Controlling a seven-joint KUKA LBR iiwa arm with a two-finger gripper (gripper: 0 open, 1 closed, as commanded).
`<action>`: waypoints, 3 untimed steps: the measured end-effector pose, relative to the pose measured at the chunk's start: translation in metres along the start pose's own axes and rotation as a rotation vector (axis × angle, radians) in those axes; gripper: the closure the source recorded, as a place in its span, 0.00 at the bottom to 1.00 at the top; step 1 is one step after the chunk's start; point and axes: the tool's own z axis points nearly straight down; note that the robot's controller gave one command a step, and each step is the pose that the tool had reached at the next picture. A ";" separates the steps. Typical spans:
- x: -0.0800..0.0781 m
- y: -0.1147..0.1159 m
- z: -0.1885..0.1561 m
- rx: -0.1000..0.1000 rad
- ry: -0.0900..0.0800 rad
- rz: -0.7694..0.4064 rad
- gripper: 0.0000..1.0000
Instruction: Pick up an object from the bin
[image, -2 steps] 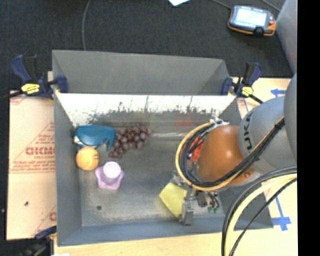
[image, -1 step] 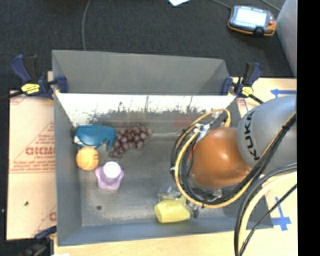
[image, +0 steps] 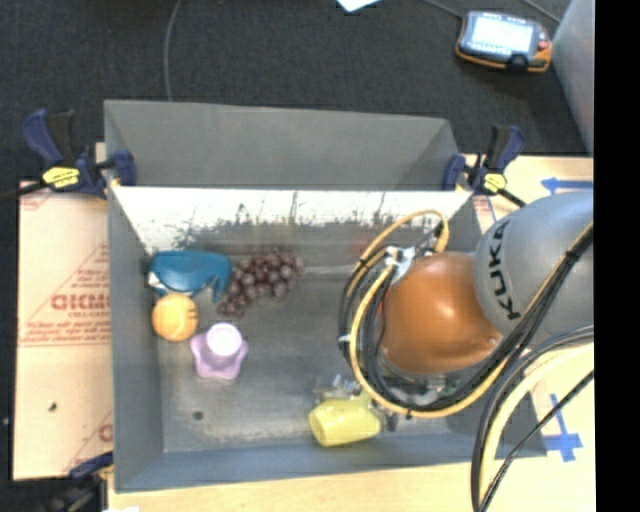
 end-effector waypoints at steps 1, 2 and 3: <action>0.001 0.001 -0.007 -0.003 0.002 0.002 1.00; 0.001 0.001 -0.018 -0.003 0.002 0.004 1.00; 0.001 0.000 -0.033 -0.003 0.001 0.007 1.00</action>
Offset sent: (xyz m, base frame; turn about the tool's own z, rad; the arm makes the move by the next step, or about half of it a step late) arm -0.0004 0.0004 0.0282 -0.0007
